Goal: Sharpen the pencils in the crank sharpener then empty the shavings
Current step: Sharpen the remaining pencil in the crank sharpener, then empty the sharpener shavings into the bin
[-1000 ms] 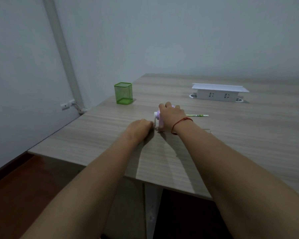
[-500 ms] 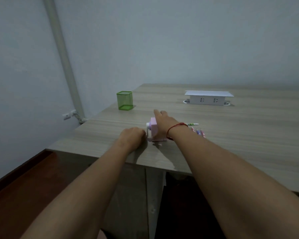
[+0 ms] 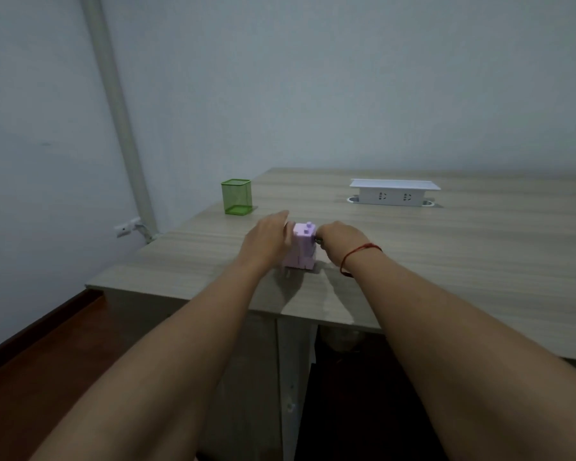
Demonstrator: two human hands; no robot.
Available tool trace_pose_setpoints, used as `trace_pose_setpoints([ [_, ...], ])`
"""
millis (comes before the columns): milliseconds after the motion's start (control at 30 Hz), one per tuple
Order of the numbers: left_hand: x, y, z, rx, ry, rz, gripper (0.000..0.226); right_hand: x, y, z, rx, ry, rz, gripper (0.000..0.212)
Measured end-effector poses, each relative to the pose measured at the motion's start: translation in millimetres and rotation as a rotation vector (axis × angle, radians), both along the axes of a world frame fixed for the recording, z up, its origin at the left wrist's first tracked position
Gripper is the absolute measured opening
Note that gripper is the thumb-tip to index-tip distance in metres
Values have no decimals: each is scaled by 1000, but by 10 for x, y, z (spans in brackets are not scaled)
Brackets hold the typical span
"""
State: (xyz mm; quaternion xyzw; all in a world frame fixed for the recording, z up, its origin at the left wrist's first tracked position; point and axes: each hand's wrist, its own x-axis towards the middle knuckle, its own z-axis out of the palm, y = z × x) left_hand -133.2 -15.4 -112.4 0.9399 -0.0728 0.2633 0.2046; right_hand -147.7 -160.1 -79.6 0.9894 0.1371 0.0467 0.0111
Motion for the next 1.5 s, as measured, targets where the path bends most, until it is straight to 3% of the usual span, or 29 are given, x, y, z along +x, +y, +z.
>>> trace_pose_setpoints([
  [100, 135, -160, 11, 20, 29, -89, 30, -4, 12, -28, -47, -112, -25, 29],
  [300, 296, -238, -161, 41, 142, -44, 27, 95, -89, -101, -61, -221, 0, 28],
  [533, 302, -209, -120, -18, 165, -79, 35, 113, -216, -107, -78, -273, 34, 27],
  [633, 292, -164, -96, -18, 215, -92, 29, 103, -530, -109, -67, -289, -55, 28],
  [767, 285, -230, -64, 96, 219, -145, 35, 78, -1094, -64, 12, -297, -214, 19],
  [900, 309, -293, -121, 49, 104, -182, 32, 88, -1174, -69, 87, -296, -250, 18],
  [1033, 289, -329, -155, -153, 86, -80, 32, 143, -1148, -152, 175, -281, -276, 15],
  [1233, 206, -362, -216, -154, 25, -81, 32, 189, -1160, -334, 421, -122, -397, 21],
  [1500, 238, -364, -173, -140, 58, -64, 33, 254, -1166, -493, 441, -104, -457, 15],
])
